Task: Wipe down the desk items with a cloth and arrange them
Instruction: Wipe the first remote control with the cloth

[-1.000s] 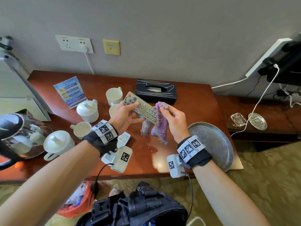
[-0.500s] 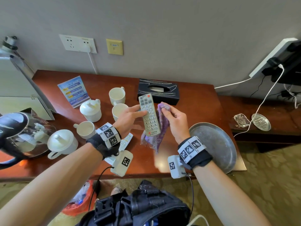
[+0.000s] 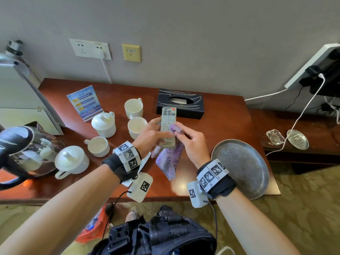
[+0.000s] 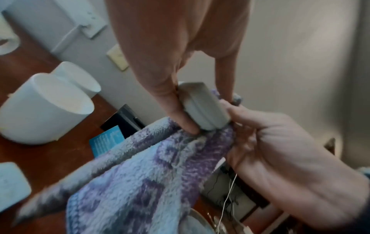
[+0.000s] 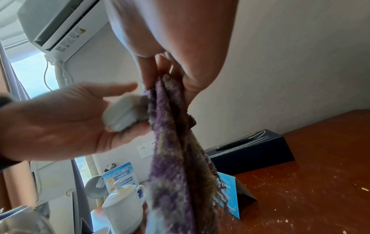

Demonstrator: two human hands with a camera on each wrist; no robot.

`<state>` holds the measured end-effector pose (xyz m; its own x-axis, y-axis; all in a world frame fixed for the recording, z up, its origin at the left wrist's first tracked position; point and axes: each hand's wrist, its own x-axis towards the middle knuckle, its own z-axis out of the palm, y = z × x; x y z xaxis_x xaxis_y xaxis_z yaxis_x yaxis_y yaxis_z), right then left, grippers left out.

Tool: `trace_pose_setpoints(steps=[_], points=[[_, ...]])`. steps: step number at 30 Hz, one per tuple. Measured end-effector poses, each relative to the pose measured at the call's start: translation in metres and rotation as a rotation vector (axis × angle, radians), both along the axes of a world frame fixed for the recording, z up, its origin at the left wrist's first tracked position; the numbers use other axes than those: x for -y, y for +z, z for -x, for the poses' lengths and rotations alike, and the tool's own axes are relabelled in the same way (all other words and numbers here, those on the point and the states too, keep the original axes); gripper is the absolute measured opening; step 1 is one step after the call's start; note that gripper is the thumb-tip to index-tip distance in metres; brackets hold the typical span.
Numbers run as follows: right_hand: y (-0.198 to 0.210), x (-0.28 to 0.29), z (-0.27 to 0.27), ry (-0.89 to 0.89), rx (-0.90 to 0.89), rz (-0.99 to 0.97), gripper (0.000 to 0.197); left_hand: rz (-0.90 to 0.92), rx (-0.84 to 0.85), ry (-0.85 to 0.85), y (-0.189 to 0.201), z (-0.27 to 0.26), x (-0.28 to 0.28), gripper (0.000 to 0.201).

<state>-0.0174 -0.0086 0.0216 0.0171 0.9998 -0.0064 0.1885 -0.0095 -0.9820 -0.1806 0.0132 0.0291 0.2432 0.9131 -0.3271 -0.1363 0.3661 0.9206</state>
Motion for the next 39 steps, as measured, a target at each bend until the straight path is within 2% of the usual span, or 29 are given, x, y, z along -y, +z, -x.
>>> trace_pose_setpoints(steps=[3, 5, 9, 14, 18, 22, 27, 30, 33, 39], points=[[0.001, -0.003, -0.001, -0.025, 0.029, 0.001, 0.037, -0.066, -0.097, -0.145, 0.003, -0.004, -0.001, 0.089], [0.001, -0.003, -0.001, -0.037, 0.024, -0.007, 0.037, -0.071, -0.158, -0.196, 0.004, -0.002, -0.003, 0.099], [0.005, -0.003, 0.000, -0.026, -0.056, 0.017, 0.037, -0.034, -0.203, -0.239, 0.003, 0.002, -0.004, 0.086], [0.005, -0.005, 0.003, -0.023, -0.031, -0.020, 0.034, 0.052, -0.161, -0.151, -0.001, -0.003, -0.001, 0.099], [0.004, -0.007, 0.003, -0.112, -0.037, -0.048, 0.033, 0.067, -0.145, -0.242, -0.003, 0.001, 0.000, 0.078], [0.001, -0.018, 0.002, -0.199, 0.017, -0.053, 0.036, 0.071, -0.124, -0.289, -0.004, 0.005, 0.005, 0.072], [-0.003, -0.006, 0.007, -0.125, 0.029, -0.062, 0.029, 0.059, -0.033, -0.232, -0.007, 0.006, 0.002, 0.052], [-0.007, 0.014, 0.005, 0.003, -0.008, -0.032, 0.030, 0.048, -0.014, -0.232, -0.007, 0.008, 0.004, 0.056], [-0.010, 0.015, -0.002, 0.032, 0.015, -0.015, 0.030, 0.049, -0.039, -0.263, -0.009, 0.010, 0.009, 0.060], [0.000, -0.027, -0.014, -0.214, 0.090, -0.042, 0.030, 0.042, -0.062, -0.375, -0.009, 0.003, 0.019, 0.065]])
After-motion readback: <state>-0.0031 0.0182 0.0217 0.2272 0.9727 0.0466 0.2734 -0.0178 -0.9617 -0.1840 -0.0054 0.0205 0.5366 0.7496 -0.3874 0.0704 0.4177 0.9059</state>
